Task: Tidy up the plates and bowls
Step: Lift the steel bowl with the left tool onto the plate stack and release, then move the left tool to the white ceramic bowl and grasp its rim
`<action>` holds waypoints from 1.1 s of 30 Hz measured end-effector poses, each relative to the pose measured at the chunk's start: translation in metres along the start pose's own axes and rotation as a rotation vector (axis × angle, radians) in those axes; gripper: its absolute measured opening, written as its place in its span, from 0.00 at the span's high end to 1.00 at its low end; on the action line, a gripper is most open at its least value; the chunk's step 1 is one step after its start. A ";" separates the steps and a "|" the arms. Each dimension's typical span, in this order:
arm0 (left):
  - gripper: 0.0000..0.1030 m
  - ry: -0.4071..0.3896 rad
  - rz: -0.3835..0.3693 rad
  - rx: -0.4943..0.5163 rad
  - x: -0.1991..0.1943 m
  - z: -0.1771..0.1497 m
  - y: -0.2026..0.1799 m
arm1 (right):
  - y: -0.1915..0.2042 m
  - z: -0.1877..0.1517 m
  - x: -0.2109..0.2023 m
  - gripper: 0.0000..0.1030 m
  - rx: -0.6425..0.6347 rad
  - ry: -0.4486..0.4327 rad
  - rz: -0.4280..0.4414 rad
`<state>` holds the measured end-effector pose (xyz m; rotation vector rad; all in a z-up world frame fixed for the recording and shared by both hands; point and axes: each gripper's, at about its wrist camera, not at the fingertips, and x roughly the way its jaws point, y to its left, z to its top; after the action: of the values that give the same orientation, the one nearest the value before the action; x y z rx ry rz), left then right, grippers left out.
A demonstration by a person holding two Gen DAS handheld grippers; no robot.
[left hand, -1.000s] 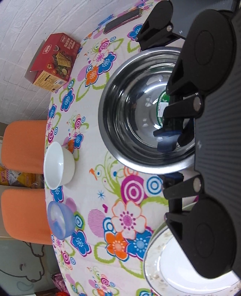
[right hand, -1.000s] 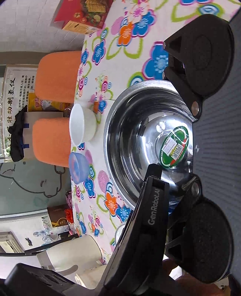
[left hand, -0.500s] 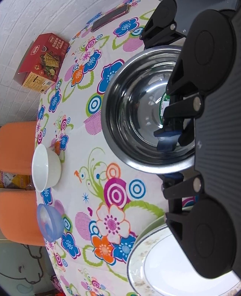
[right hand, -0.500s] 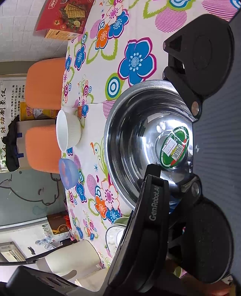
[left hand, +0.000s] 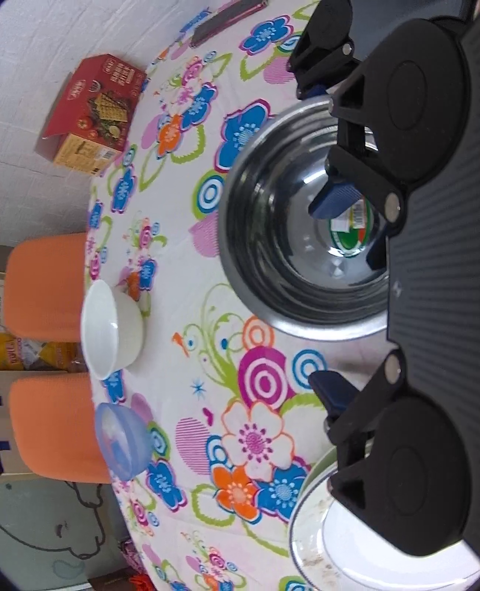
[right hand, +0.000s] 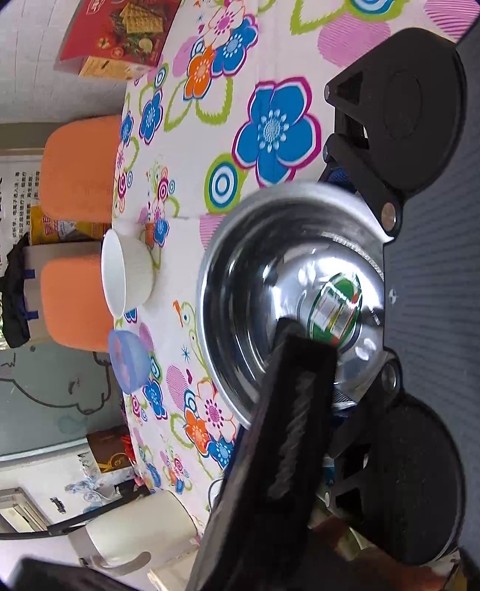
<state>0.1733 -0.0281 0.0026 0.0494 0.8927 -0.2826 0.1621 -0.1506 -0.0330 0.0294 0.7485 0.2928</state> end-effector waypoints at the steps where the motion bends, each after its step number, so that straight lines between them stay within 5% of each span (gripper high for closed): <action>1: 0.17 -0.020 0.013 0.006 -0.005 0.001 0.000 | -0.004 -0.001 -0.004 0.14 0.019 -0.001 0.014; 7: 0.17 -0.104 0.068 0.036 -0.029 0.008 0.000 | -0.018 -0.015 -0.045 0.14 0.047 -0.037 -0.008; 17: 0.17 -0.134 0.068 0.044 -0.046 0.007 0.001 | -0.044 -0.003 -0.083 0.14 0.095 -0.094 -0.046; 27: 0.16 -0.100 0.093 -0.005 -0.027 0.028 0.028 | -0.055 0.060 -0.042 0.14 0.052 -0.092 -0.019; 33: 0.16 -0.034 0.038 -0.171 0.005 0.059 0.065 | -0.069 0.103 0.005 0.14 0.059 -0.047 0.000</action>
<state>0.2383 0.0236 0.0310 -0.0967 0.8780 -0.1701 0.2529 -0.2076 0.0304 0.0918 0.7108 0.2695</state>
